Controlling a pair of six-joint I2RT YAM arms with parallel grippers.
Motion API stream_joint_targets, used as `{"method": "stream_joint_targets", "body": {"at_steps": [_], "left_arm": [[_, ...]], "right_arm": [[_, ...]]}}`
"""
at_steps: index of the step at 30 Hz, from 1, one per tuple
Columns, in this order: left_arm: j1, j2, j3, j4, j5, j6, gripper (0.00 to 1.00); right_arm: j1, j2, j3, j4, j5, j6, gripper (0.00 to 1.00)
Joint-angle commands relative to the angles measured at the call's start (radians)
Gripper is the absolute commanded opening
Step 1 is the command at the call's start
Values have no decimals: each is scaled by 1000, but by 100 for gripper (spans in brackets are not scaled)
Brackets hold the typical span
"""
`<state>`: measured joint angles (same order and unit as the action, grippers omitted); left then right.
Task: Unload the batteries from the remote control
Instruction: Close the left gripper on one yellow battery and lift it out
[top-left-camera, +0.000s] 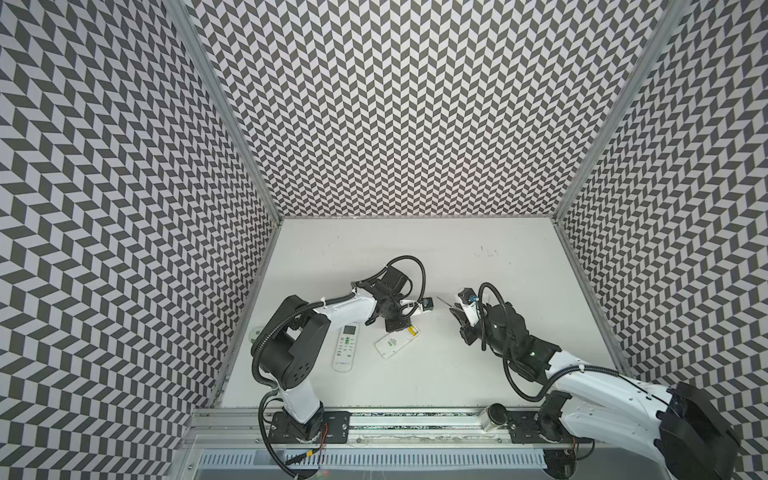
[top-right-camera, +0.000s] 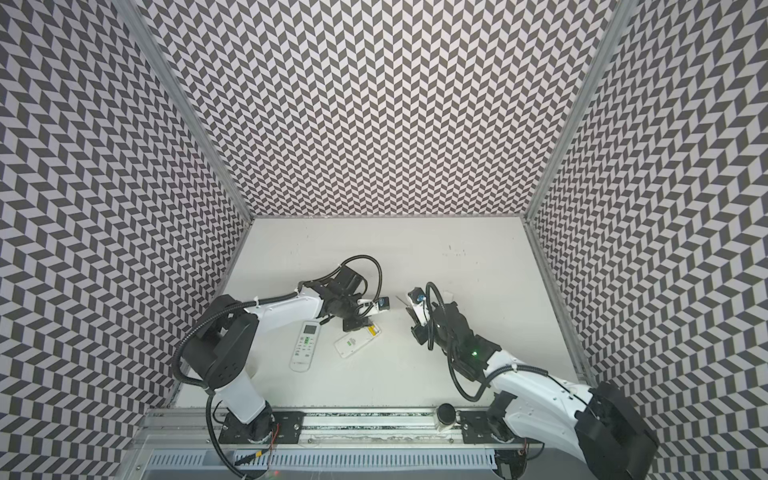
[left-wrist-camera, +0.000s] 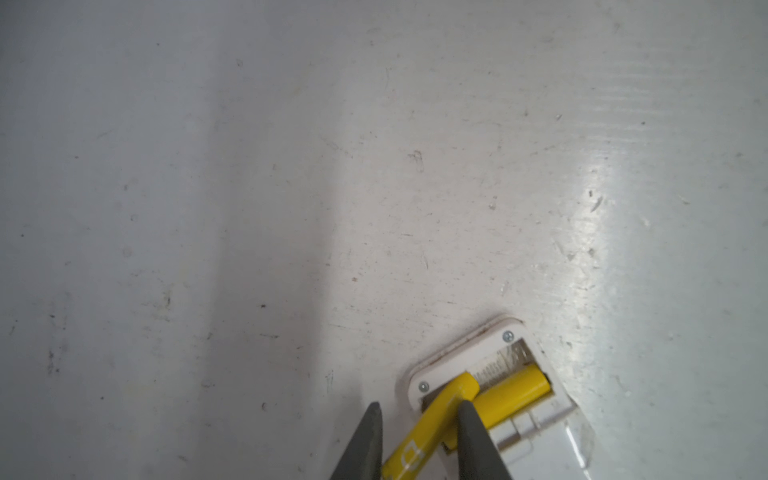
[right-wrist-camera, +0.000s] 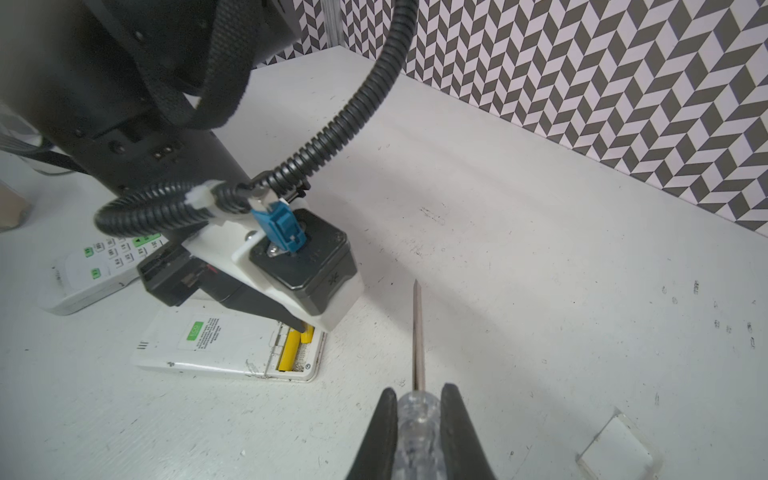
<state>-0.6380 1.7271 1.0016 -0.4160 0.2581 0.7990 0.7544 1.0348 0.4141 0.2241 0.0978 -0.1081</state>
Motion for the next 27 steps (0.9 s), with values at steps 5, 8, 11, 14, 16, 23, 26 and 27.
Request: {"method": "stream_joint_targets", "body": {"at_steps": [5, 8, 11, 14, 16, 23, 26, 27], "left_arm": [[-5, 3, 30, -43, -17, 12, 22], [-7, 3, 37, -49, -16, 11, 15], [-8, -8, 45, -71, -14, 9, 9], [-5, -13, 45, -76, -9, 12, 5], [-7, -12, 54, -81, -5, 10, 3], [-9, -17, 104, -120, 27, -7, 0], [-5, -21, 161, -157, 51, -30, 0], [-3, -20, 179, -163, 68, -40, 0]], "right_arm": [[-9, 11, 22, 44, -8, -5, 0], [-9, 9, -2, 76, 2, -2, 0], [-10, 9, 20, 37, -5, -2, 0], [-10, 1, -2, 67, 1, 1, 0], [-10, 4, 4, 53, 8, -3, 0], [-12, -1, 13, 42, 13, -6, 0], [-12, -21, 29, 19, 19, -6, 0], [-13, -31, 21, 30, 24, -6, 0]]}}
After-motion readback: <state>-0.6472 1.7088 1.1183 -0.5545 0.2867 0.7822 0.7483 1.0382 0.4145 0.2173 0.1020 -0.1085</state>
